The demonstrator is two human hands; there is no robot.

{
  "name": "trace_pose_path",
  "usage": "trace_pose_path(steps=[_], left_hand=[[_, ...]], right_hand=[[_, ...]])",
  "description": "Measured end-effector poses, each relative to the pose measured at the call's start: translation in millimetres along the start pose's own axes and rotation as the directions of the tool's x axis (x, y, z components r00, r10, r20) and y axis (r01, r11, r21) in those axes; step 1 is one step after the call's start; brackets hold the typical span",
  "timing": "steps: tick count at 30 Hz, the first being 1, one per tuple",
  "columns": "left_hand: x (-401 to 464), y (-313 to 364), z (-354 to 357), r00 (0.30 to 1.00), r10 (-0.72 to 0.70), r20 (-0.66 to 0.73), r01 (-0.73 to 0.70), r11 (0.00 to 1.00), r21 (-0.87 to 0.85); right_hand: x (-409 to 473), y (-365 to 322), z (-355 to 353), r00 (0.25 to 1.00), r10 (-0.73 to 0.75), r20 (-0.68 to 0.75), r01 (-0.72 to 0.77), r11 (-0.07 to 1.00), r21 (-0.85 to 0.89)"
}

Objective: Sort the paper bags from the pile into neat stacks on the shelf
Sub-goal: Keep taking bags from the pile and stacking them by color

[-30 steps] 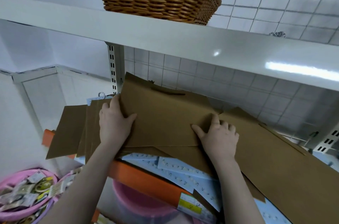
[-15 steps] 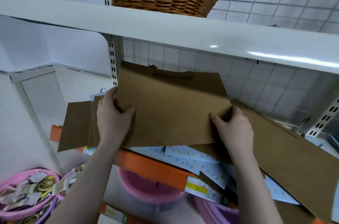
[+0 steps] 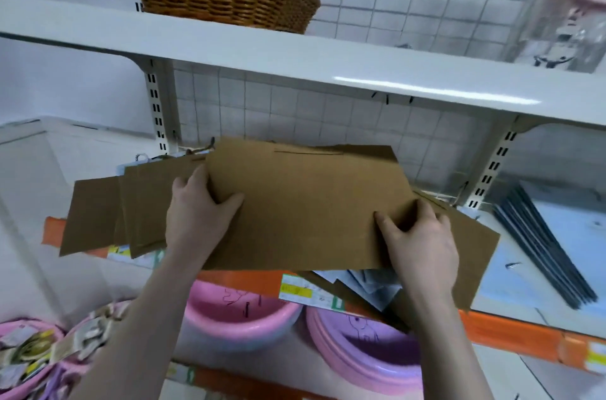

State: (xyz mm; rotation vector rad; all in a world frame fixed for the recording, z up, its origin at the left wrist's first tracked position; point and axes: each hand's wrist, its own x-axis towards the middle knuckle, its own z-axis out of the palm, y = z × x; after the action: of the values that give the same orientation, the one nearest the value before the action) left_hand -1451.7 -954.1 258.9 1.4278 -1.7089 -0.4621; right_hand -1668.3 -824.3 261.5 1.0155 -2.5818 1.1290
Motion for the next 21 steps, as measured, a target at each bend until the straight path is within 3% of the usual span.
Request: trace_pose_path(steps=[9, 21], left_hand=[[-97, 97, 53, 0.993, 0.120, 0.018, -0.121, 0.993, 0.006], [-292, 257, 152, 0.954, 0.191, 0.231, -0.180, 0.981, -0.066]], right_hand=[[-11, 119, -104, 0.990, 0.074, -0.121, -0.077, 0.997, -0.022], [-52, 328, -270, 0.954, 0.226, -0.198, -0.258, 0.954, -0.155]])
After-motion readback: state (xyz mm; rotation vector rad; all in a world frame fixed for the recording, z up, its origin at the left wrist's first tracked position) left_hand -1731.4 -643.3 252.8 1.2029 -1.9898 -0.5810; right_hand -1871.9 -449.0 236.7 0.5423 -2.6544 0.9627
